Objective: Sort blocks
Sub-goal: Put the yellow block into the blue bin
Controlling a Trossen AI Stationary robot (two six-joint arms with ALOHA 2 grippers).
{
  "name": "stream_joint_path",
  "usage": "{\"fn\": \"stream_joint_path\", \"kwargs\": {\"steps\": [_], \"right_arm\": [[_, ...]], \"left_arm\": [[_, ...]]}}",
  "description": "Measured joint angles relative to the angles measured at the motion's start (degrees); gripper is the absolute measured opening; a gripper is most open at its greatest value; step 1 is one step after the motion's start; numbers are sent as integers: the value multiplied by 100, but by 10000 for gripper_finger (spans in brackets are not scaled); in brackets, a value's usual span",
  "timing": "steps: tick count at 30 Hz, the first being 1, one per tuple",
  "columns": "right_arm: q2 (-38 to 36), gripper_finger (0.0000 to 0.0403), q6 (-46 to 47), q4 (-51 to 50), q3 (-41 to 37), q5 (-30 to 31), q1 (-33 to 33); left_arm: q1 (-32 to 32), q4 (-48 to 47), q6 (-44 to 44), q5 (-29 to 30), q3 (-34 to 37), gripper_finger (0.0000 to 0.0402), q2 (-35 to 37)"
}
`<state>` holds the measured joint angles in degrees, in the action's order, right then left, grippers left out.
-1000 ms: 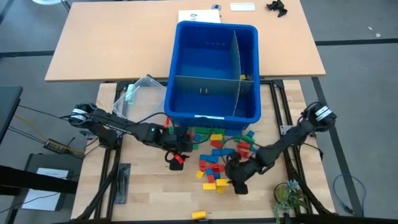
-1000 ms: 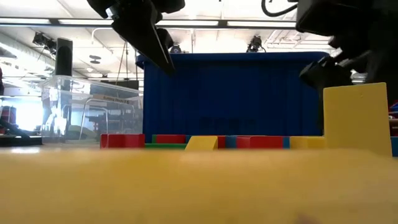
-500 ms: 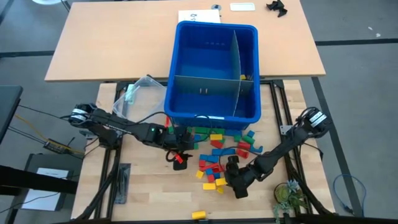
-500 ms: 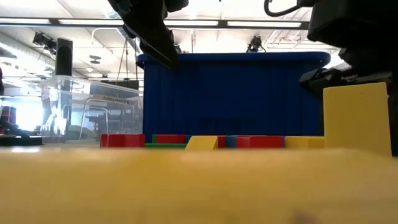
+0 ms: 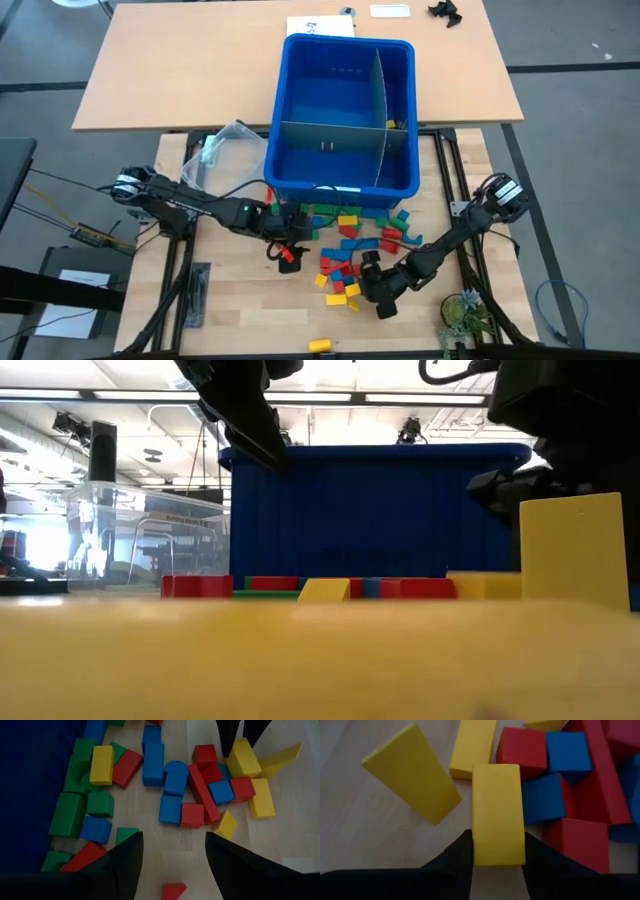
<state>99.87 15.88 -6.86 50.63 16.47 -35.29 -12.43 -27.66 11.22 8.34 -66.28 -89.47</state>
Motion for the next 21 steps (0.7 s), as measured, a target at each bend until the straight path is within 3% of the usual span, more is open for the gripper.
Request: {"fn": "stream_joint_path", "kwargs": {"steps": [8, 13, 21], "right_arm": [[-1203, 131, 103, -929, -7, 370, -28], [-2454, 131, 136, -1328, -7, 1165, 125], [-4109, 131, 638, -1600, -4, 2447, 1400]], "left_arm": [[0, 7, 0, 9, 2, 223, 0], [0, 94, 0, 69, 2, 223, 0], [0, 205, 0, 153, 2, 223, 0]]}}
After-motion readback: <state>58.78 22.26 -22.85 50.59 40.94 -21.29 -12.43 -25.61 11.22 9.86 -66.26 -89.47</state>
